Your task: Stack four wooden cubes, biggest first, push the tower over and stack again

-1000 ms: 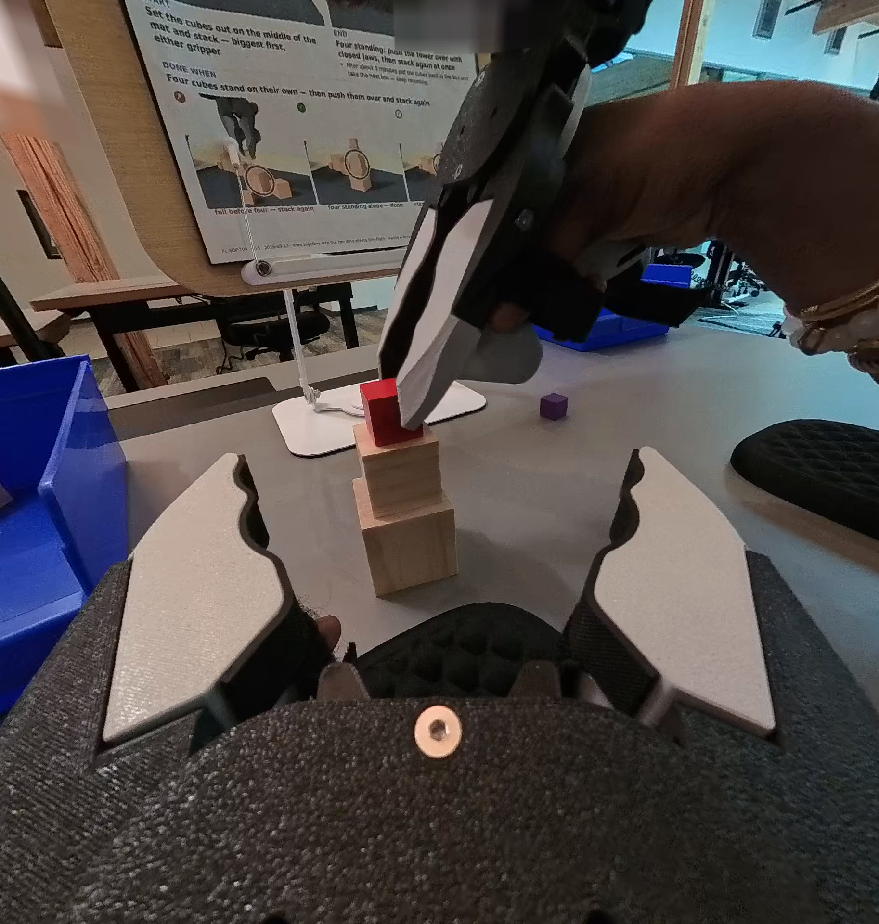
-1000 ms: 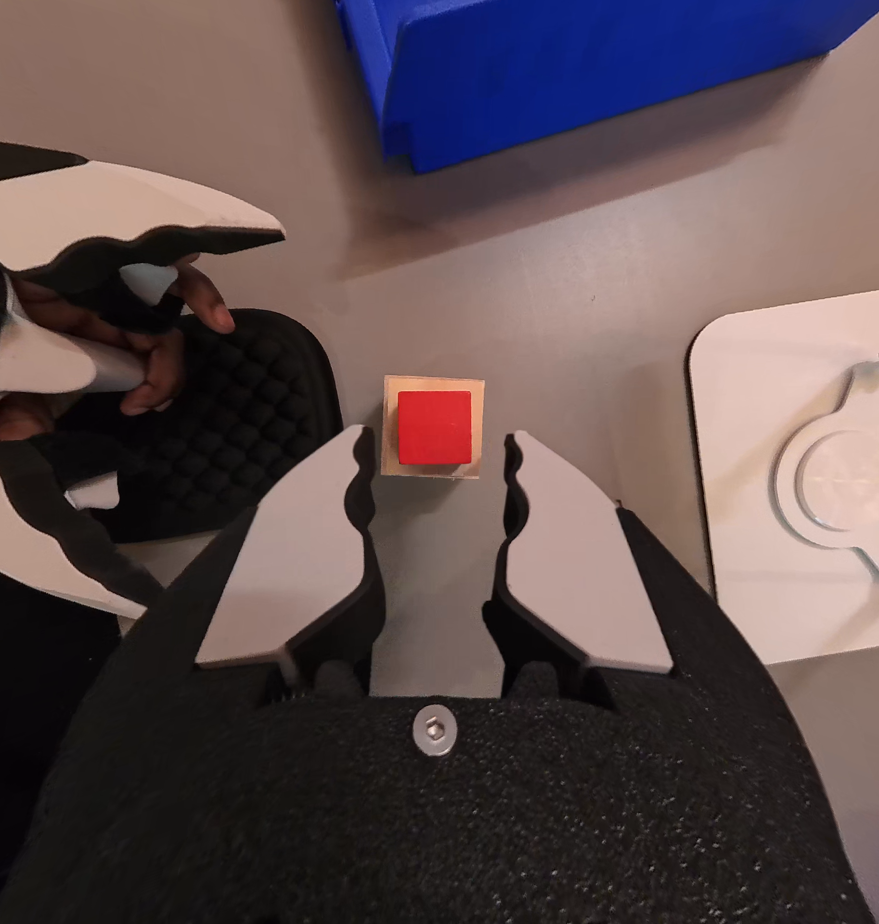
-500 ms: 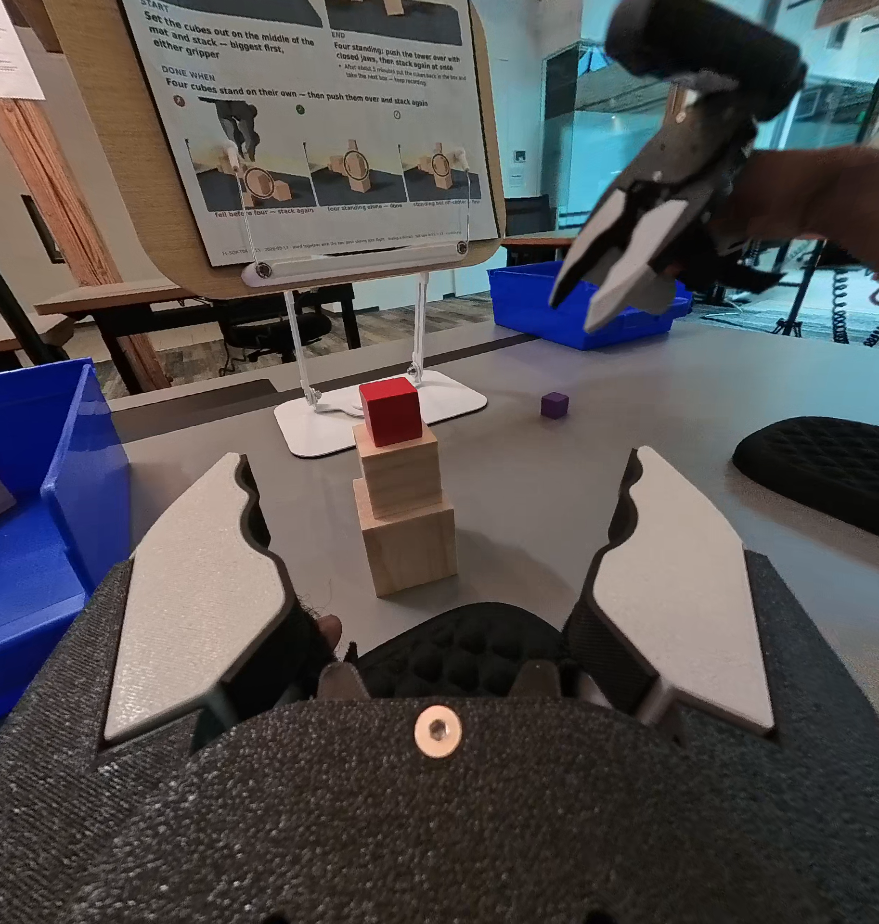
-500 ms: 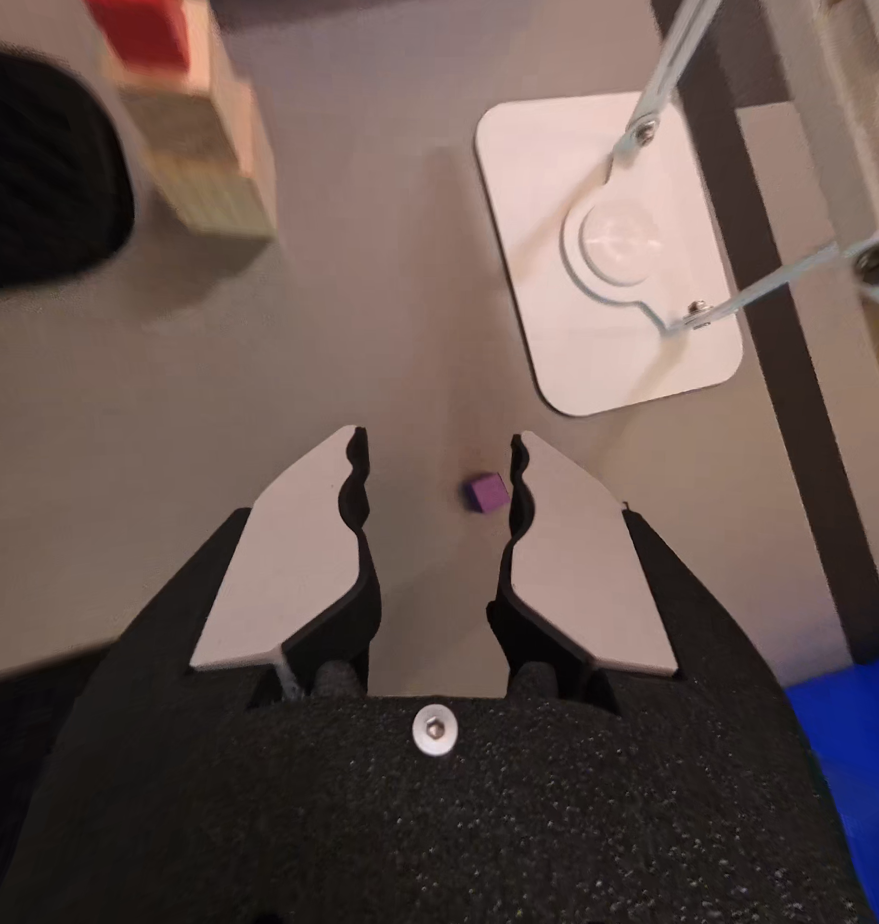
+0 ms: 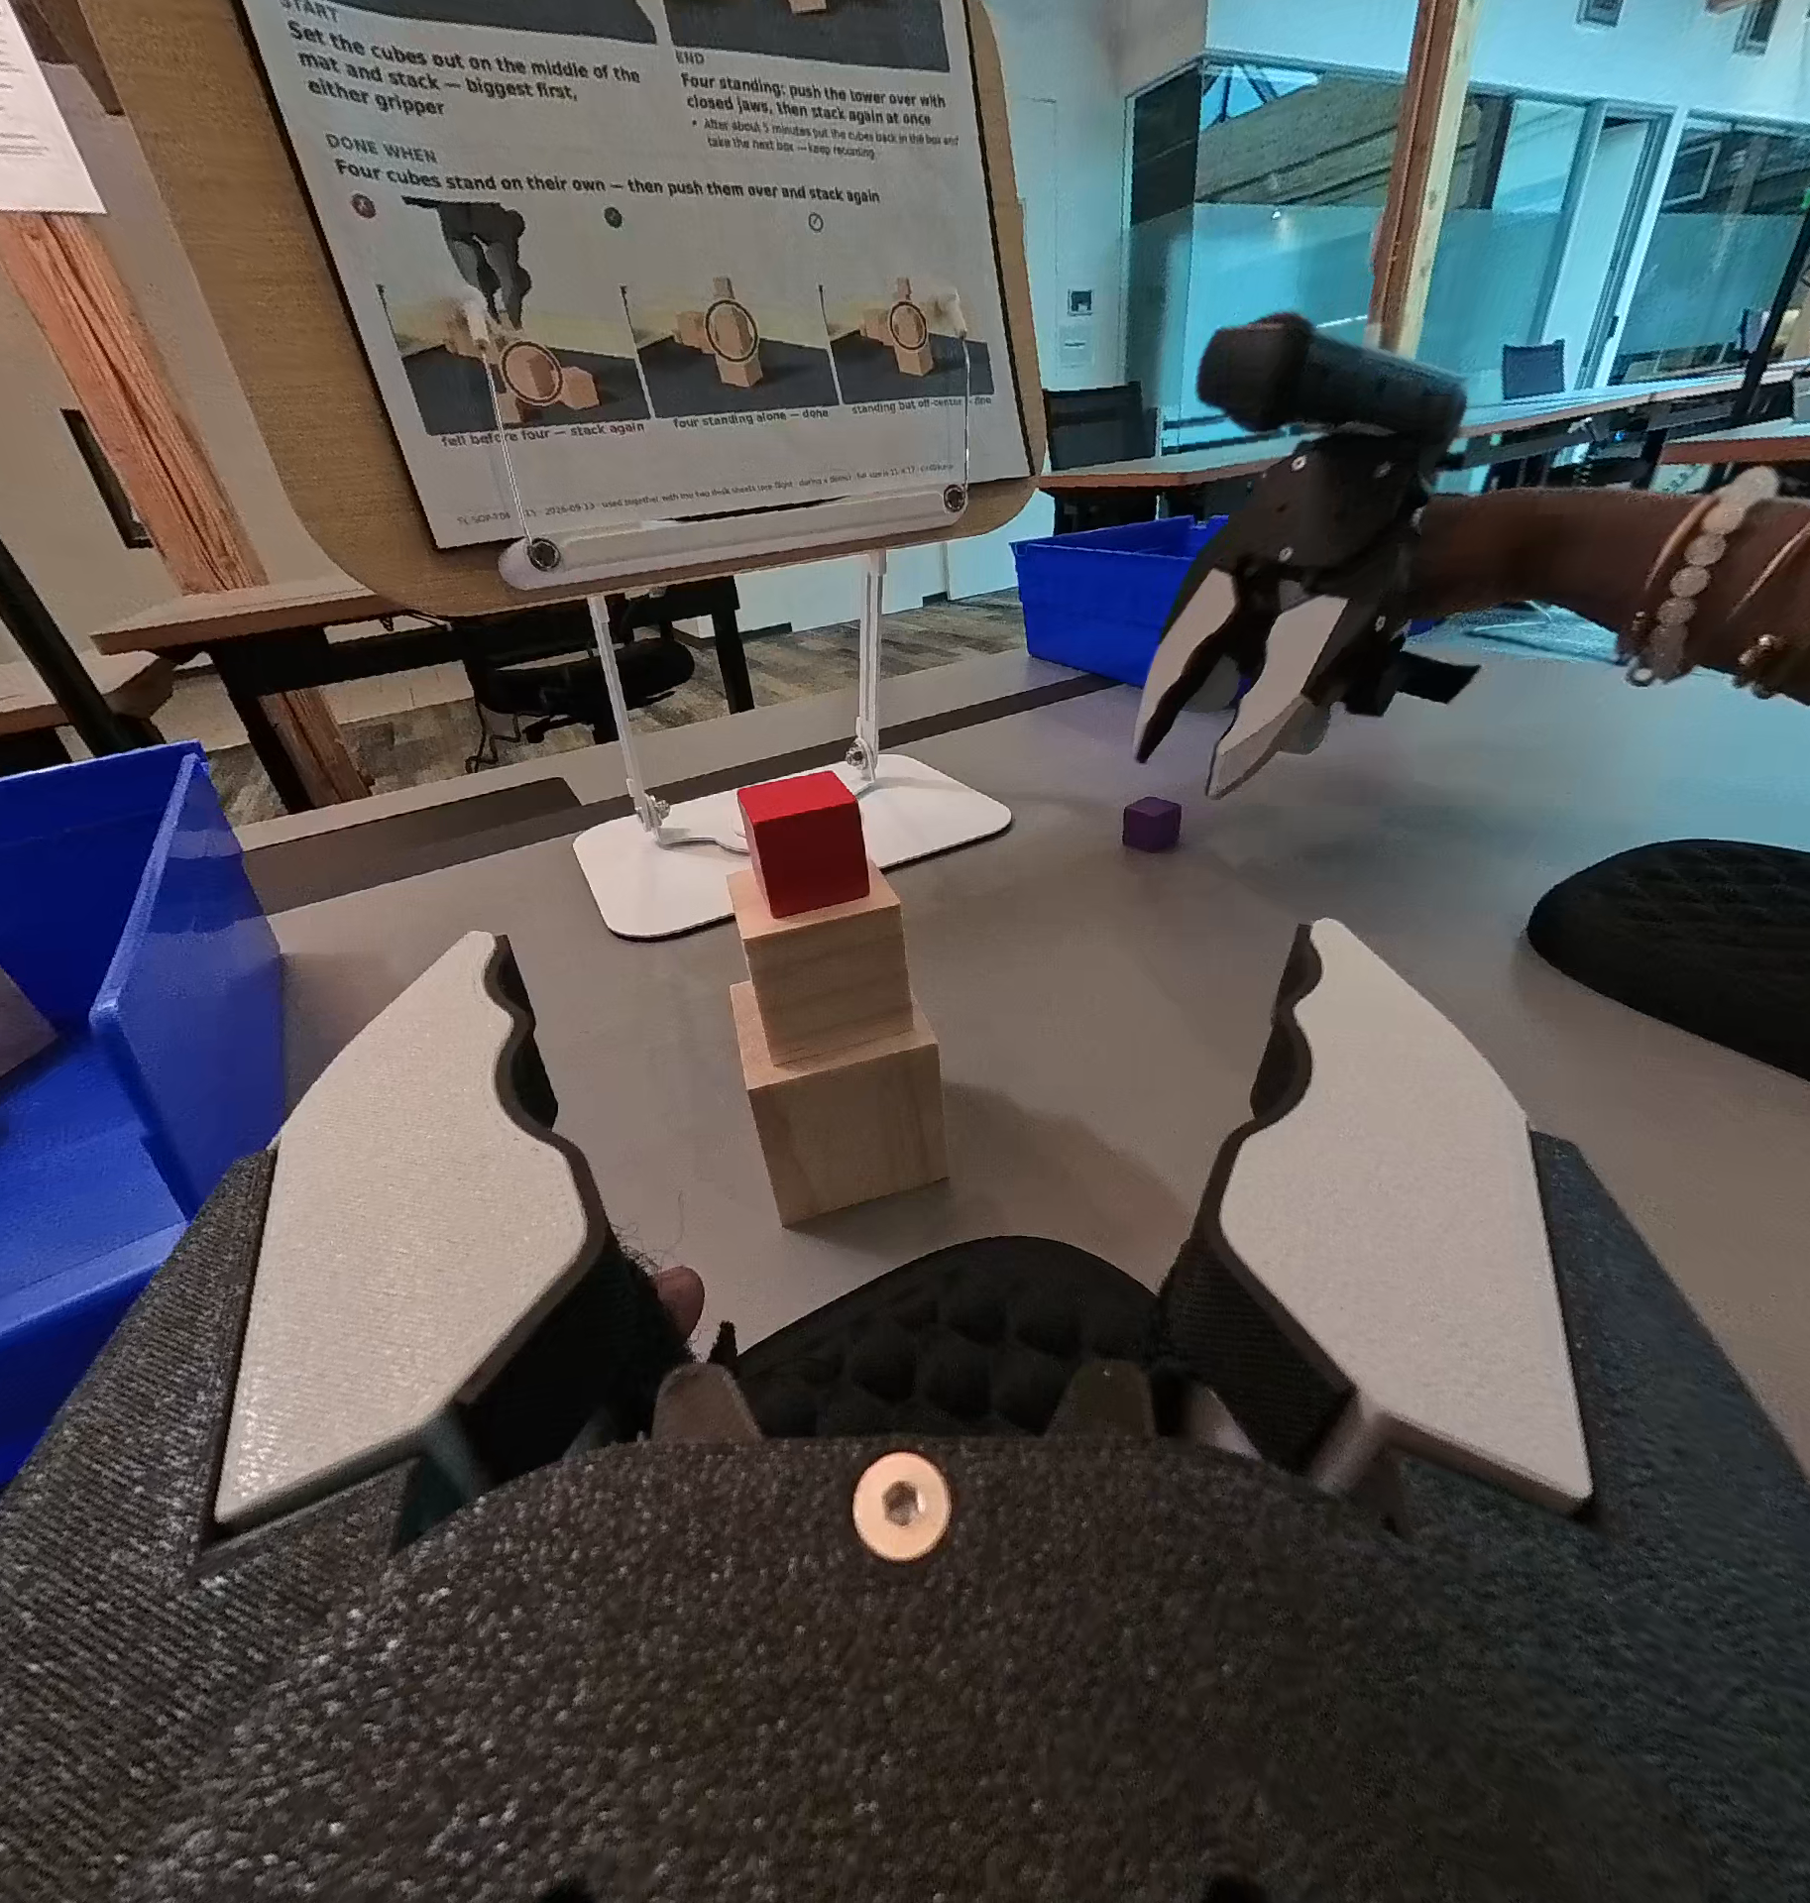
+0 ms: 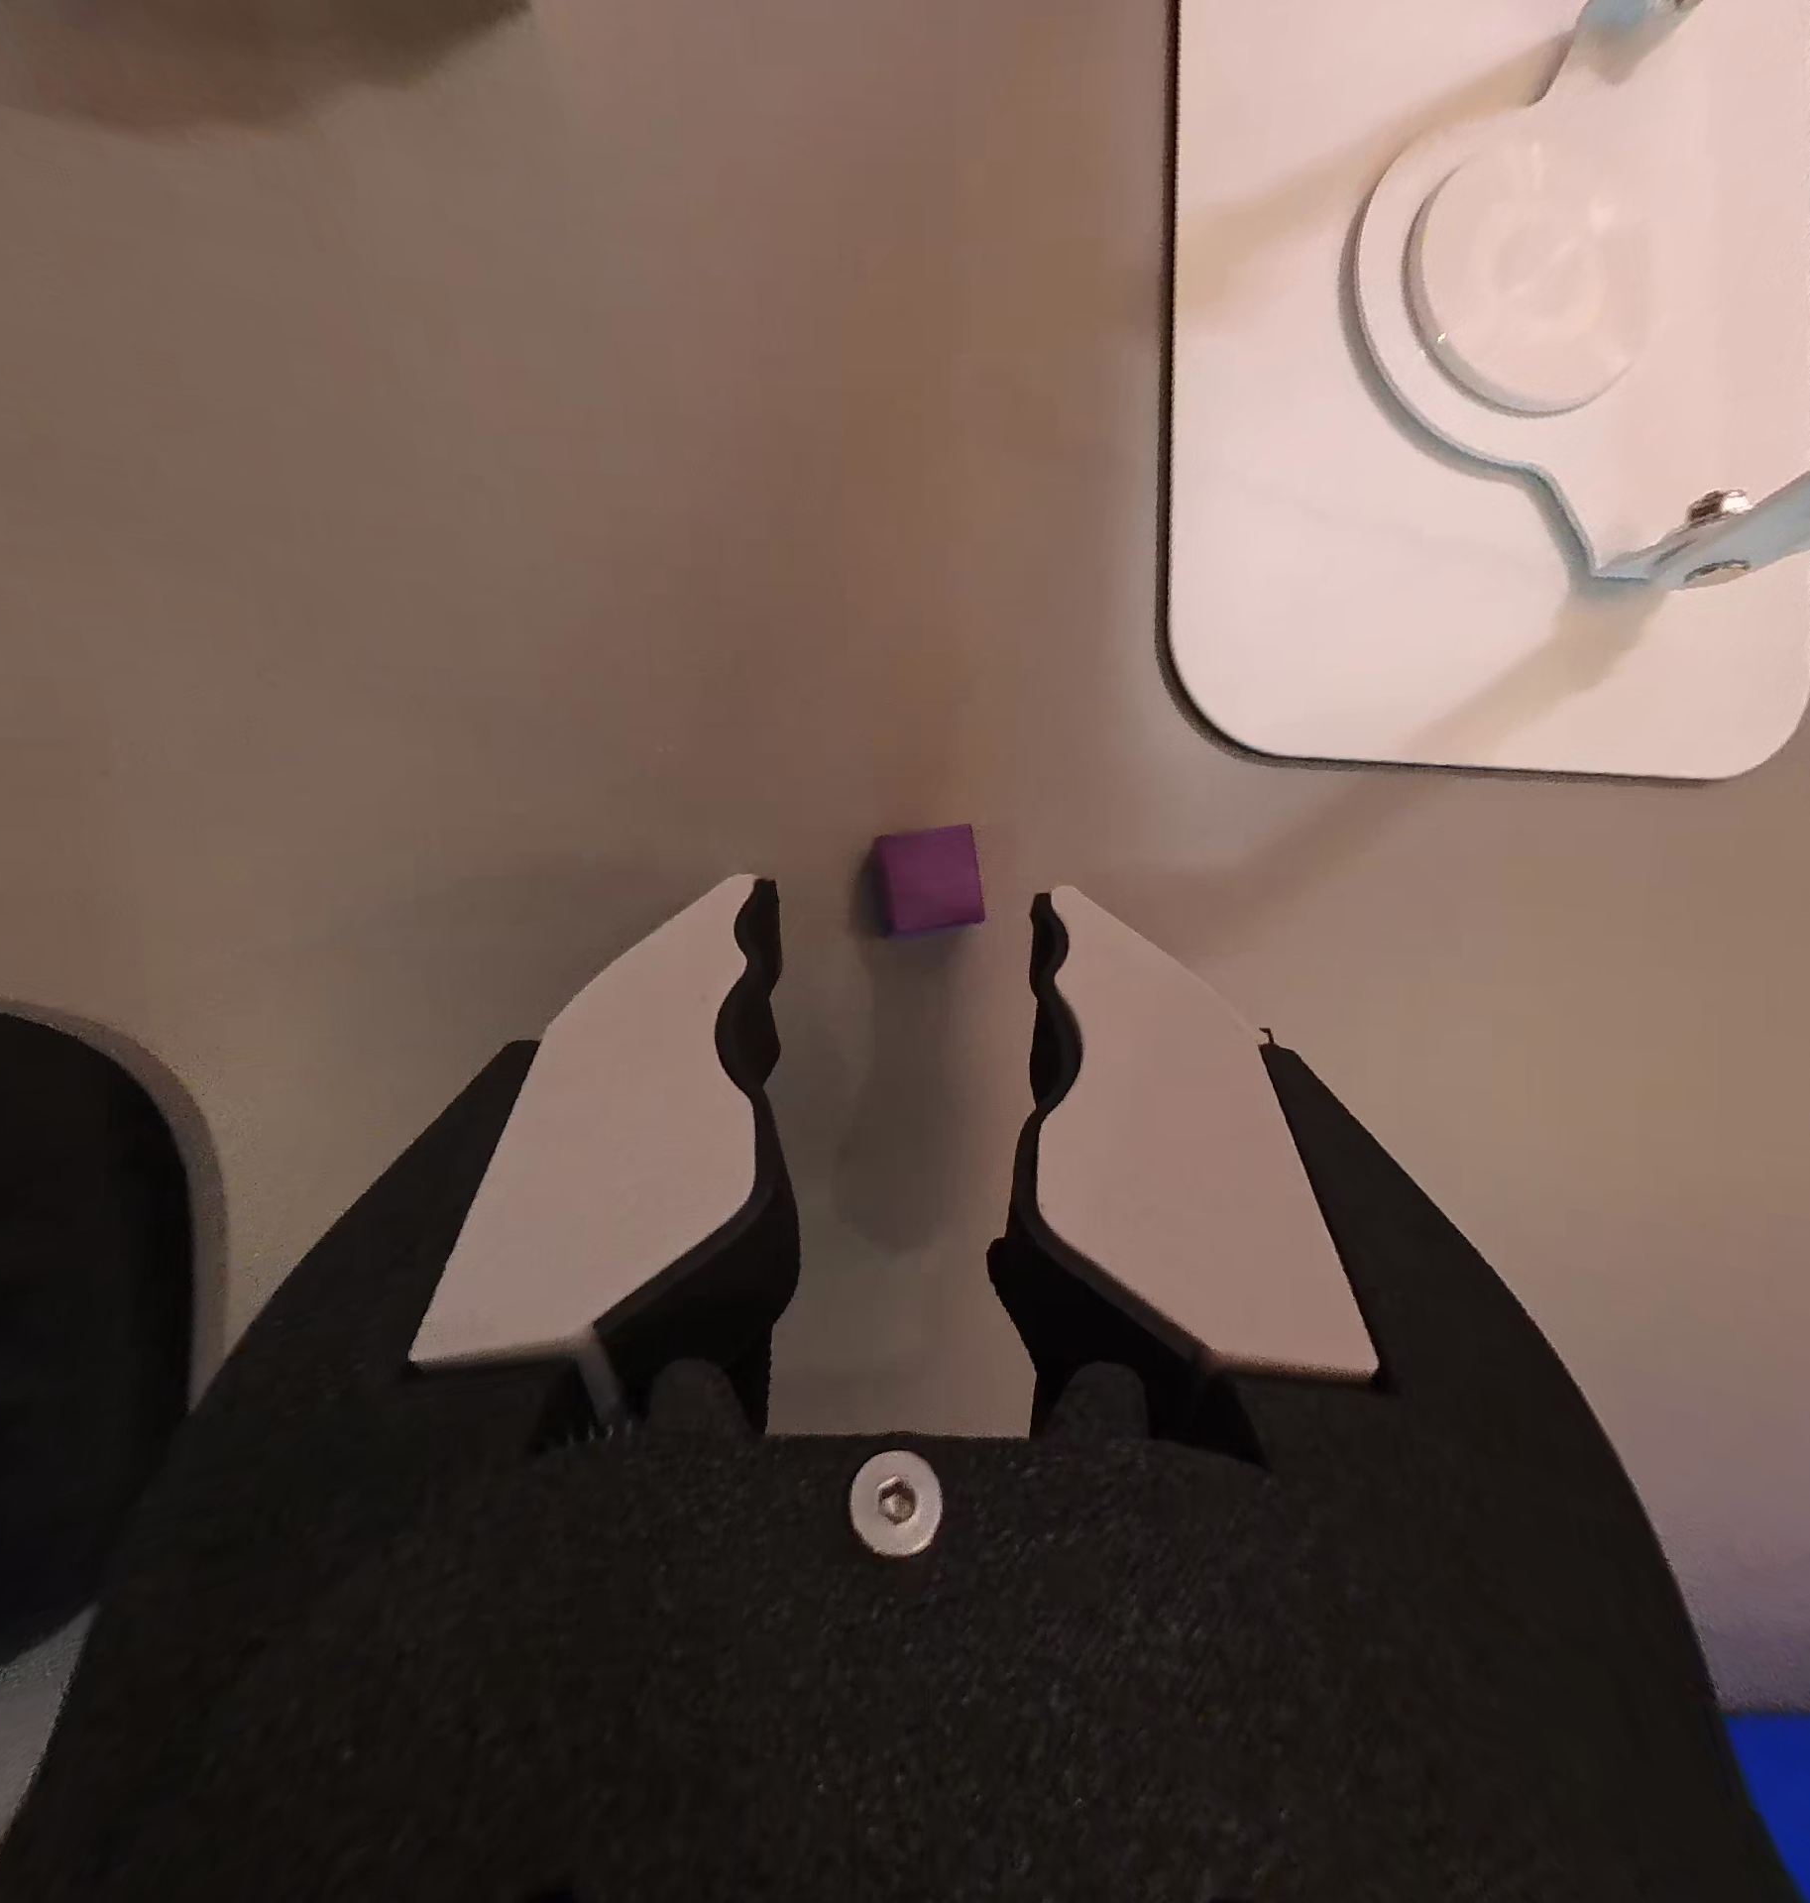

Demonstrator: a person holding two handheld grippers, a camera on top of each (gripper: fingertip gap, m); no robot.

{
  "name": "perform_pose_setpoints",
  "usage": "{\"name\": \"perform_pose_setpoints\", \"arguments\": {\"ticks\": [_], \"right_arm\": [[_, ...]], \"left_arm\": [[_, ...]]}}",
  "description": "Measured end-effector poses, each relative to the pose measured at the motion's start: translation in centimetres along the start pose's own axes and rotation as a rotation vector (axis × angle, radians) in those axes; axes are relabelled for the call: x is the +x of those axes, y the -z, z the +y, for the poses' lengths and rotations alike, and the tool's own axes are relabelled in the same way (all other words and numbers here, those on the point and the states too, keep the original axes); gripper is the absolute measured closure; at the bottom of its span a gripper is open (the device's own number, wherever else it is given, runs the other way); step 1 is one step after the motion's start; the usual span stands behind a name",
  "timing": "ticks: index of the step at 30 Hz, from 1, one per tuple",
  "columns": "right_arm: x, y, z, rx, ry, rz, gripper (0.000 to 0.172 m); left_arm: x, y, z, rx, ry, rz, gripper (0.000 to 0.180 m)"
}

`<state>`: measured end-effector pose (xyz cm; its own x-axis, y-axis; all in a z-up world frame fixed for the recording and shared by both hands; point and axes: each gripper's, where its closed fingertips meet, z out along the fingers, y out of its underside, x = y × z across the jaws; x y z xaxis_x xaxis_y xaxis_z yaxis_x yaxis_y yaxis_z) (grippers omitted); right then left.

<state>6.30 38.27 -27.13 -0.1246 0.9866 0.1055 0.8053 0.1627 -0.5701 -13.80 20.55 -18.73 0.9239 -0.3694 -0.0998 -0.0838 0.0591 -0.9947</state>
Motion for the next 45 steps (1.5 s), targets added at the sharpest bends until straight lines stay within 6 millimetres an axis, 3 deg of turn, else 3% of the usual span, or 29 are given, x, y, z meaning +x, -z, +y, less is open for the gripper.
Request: {"name": "perform_pose_setpoints", "arguments": {"ticks": [13,16,19,23,28,31,34,40,45], "right_arm": [[0.7,-2.4,0.8,-0.083,0.034,-0.07,0.135],[0.7,-2.5,0.8,-0.085,0.044,-0.071,0.15],[0.7,-2.1,0.0,-0.061,0.028,-0.046,0.151],[0.8,-0.3,-3.6,-0.007,-0.064,0.058,0.151],[-1.5,1.6,-11.2,0.043,-0.217,0.135,0.151],[-3.7,1.5,-15.7,0.072,-0.263,0.126,0.151],[-5.8,0.6,-18.8,0.049,-0.272,0.107,0.151],[-8.3,-1.6,-23.2,0.031,-0.279,0.079,0.151],[-8.9,-2.9,-24.4,0.006,-0.287,0.096,0.151]], "left_arm": [[-0.1,0.0,0.0,0.003,0.008,0.002,0.048],[-0.1,0.1,0.0,0.004,0.01,0.001,0.048],[-0.1,0.0,0.0,0.001,0.011,0.001,0.048],[-0.1,0.0,0.0,-0.001,0.015,0.0,0.048],[-0.1,0.0,0.0,-0.002,0.012,0.0,0.048],[-0.1,0.0,0.0,-0.001,0.01,0.001,0.048],[-0.1,0.0,0.0,-0.002,0.011,0.003,0.048],[-0.1,0.1,-0.1,0.004,0.017,0.0,0.048],[-0.2,0.1,-0.1,0.01,0.027,-0.001,0.048]]}}
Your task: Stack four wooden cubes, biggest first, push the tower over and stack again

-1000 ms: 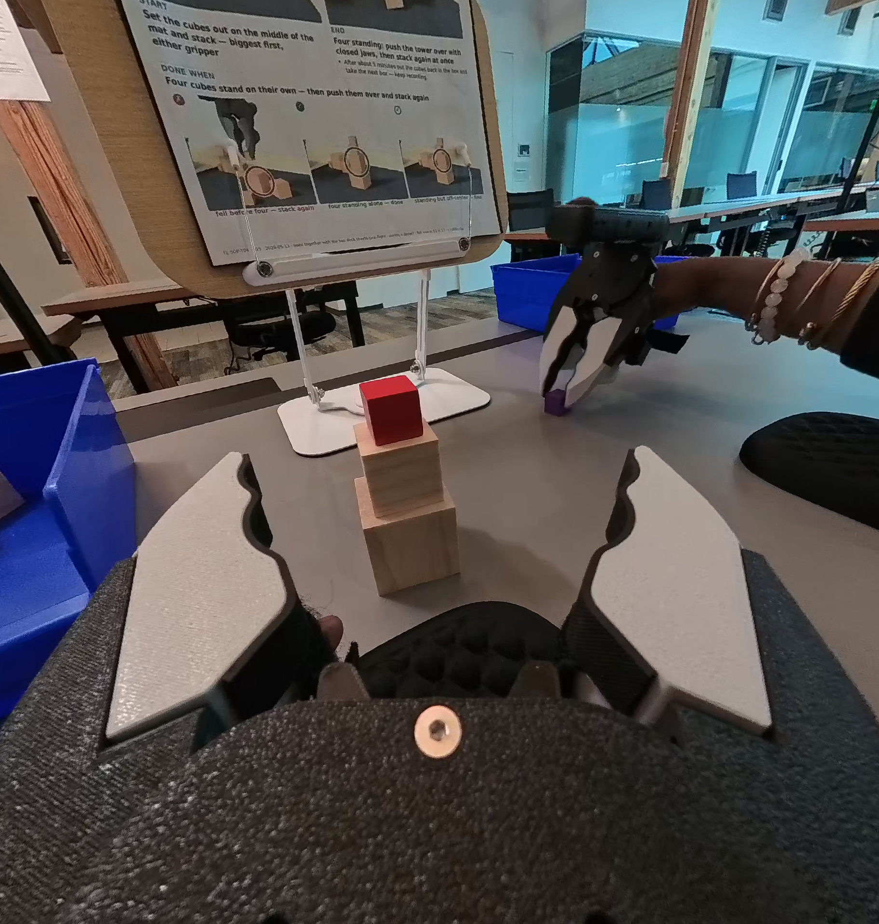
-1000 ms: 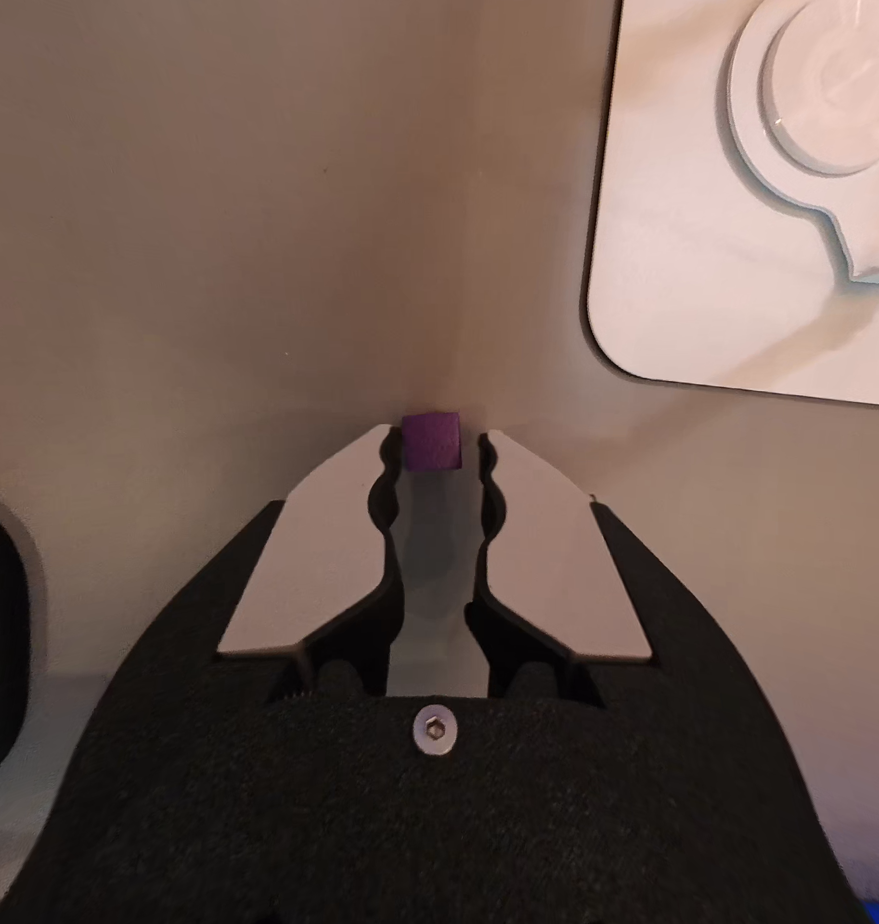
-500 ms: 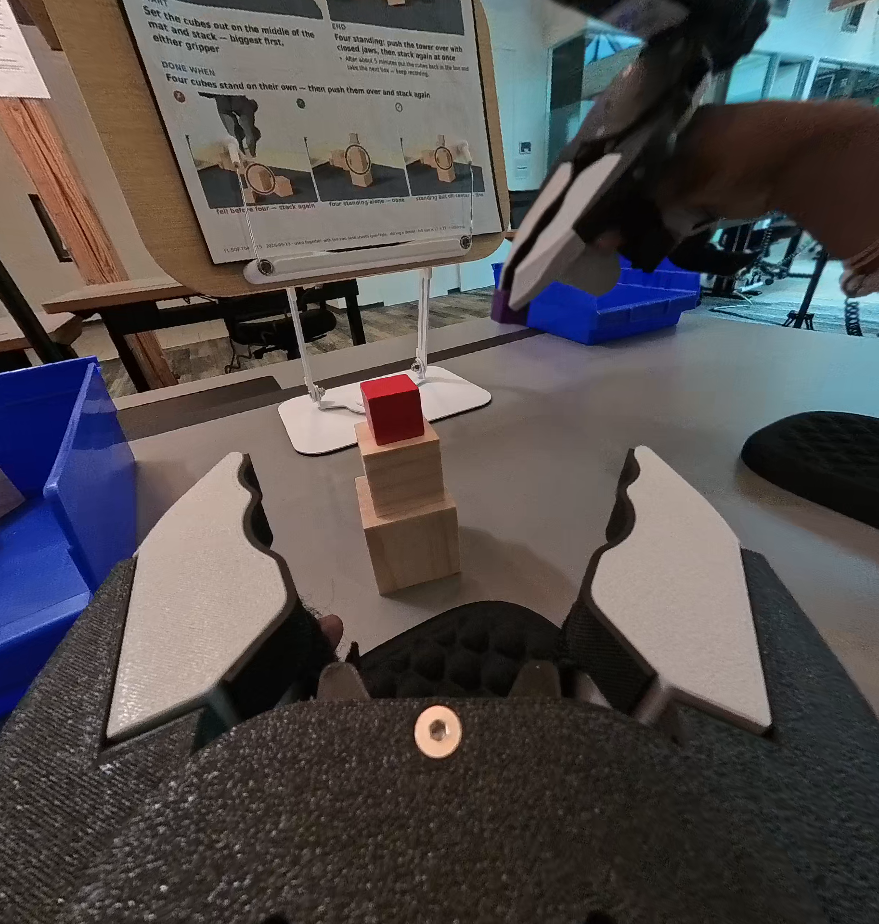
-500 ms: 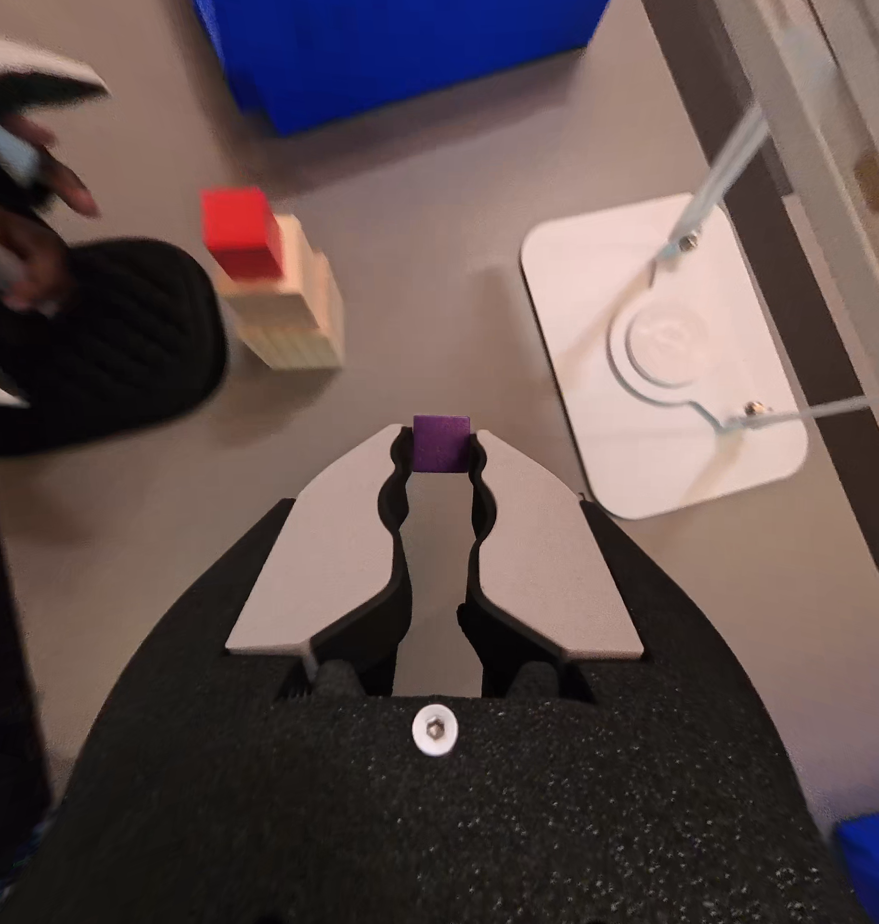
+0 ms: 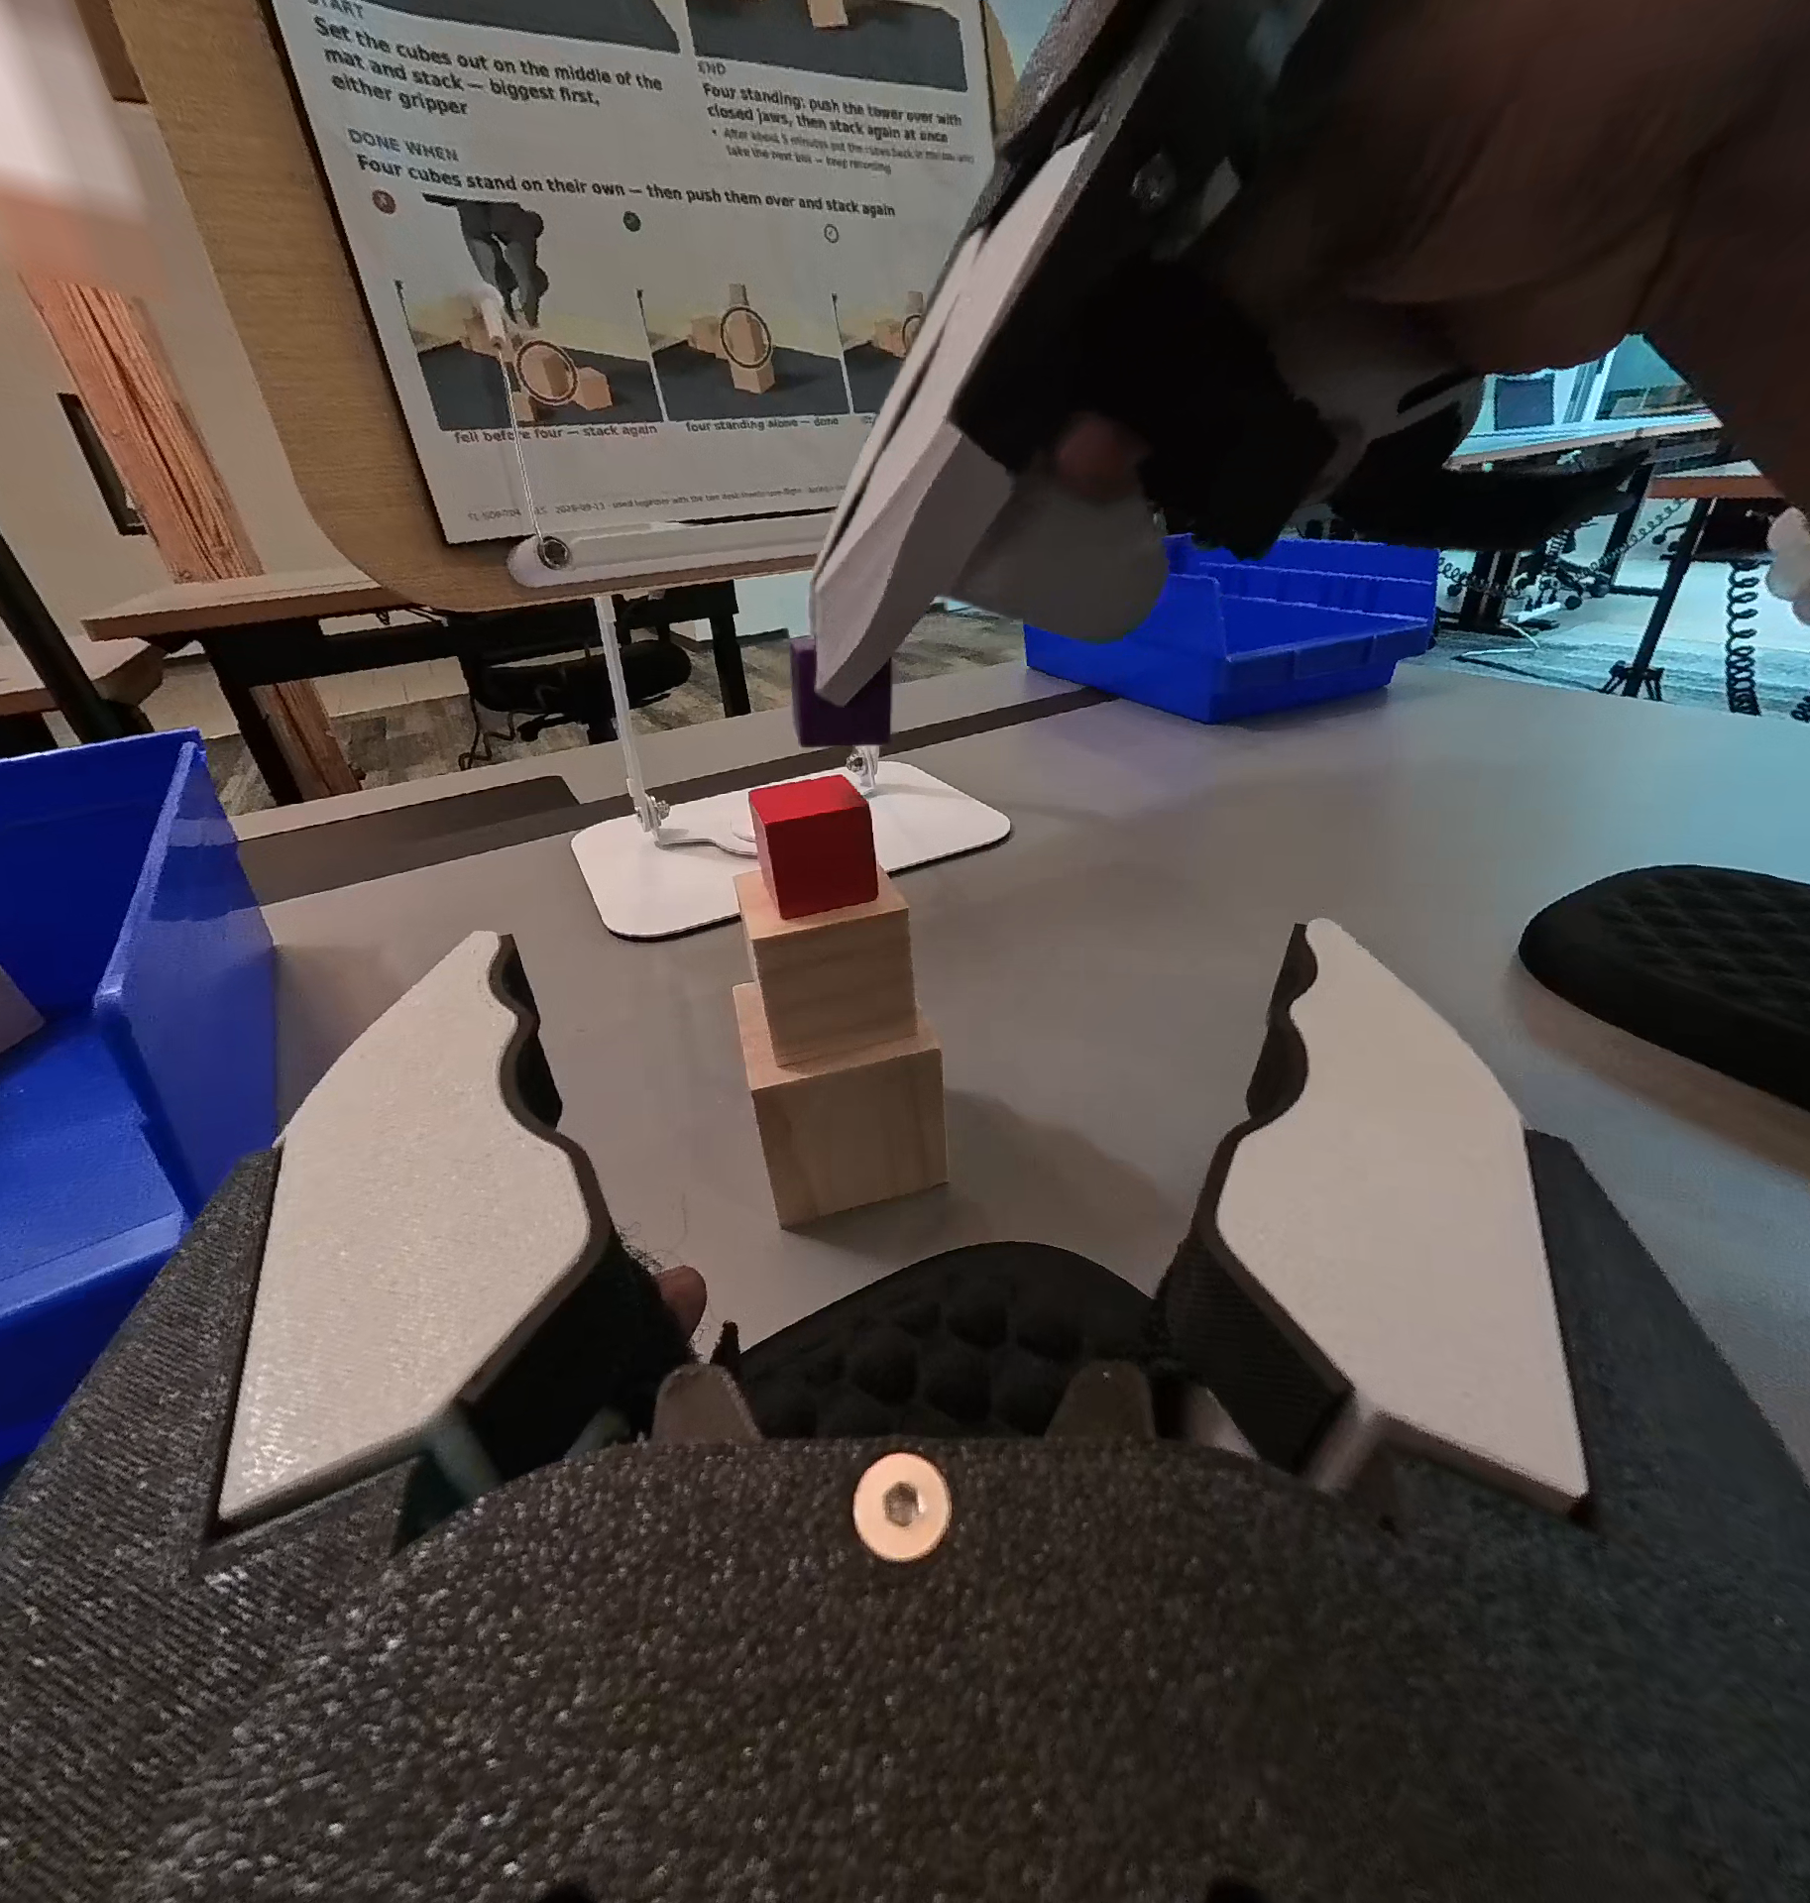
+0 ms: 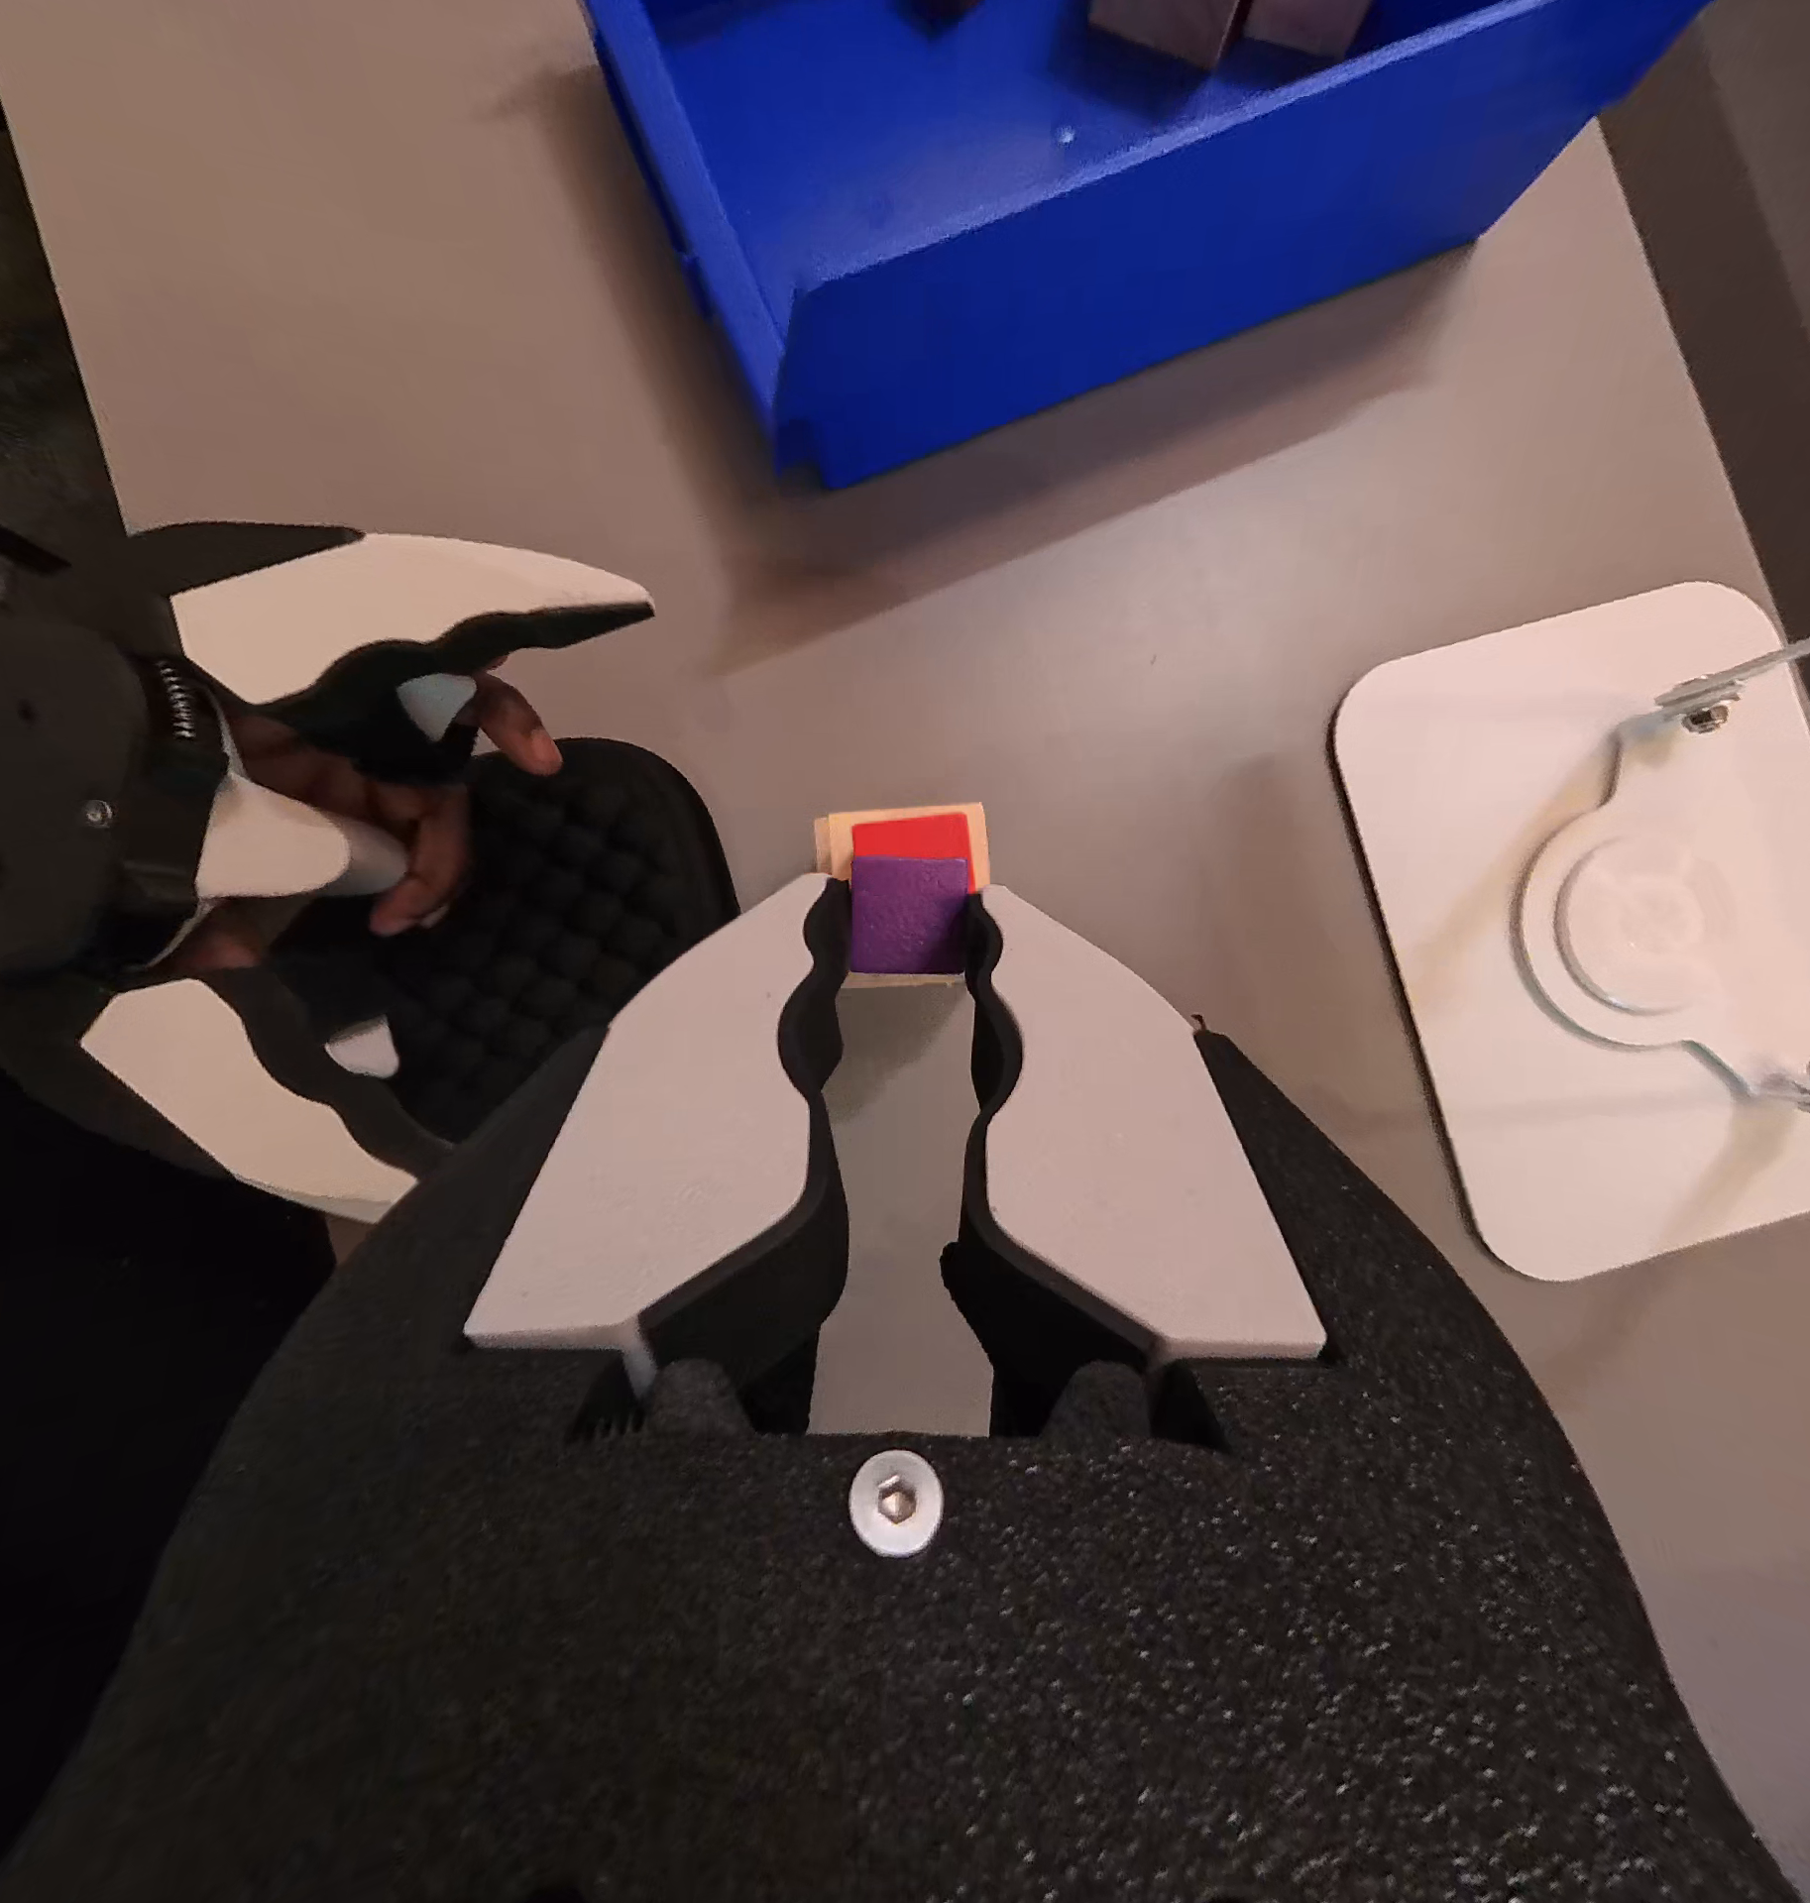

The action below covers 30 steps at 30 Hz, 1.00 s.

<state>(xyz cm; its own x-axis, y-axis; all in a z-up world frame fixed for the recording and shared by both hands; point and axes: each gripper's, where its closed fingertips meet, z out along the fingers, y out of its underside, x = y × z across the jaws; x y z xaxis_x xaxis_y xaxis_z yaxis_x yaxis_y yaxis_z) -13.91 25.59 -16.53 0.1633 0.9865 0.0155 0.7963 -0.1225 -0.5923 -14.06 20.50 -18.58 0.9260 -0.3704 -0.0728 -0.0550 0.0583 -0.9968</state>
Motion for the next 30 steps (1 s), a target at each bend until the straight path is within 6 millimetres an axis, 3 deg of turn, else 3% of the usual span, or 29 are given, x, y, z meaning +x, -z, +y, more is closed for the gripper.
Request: {"name": "perform_pose_setpoints", "arguments": {"ticks": [9,19,30], "right_arm": [[0.2,-0.8,-0.3,-0.059,0.017,0.028,0.151],[0.0,-1.3,-0.2,-0.071,0.146,-0.066,0.151],[0.3,-1.7,0.0,-0.059,0.116,-0.08,0.151]], "left_arm": [[-0.1,0.0,-0.1,0.005,0.008,0.002,0.048],[0.0,0.0,-0.1,0.007,0.007,0.003,0.048],[0.0,0.0,-0.1,0.007,0.009,0.006,0.049]]}}
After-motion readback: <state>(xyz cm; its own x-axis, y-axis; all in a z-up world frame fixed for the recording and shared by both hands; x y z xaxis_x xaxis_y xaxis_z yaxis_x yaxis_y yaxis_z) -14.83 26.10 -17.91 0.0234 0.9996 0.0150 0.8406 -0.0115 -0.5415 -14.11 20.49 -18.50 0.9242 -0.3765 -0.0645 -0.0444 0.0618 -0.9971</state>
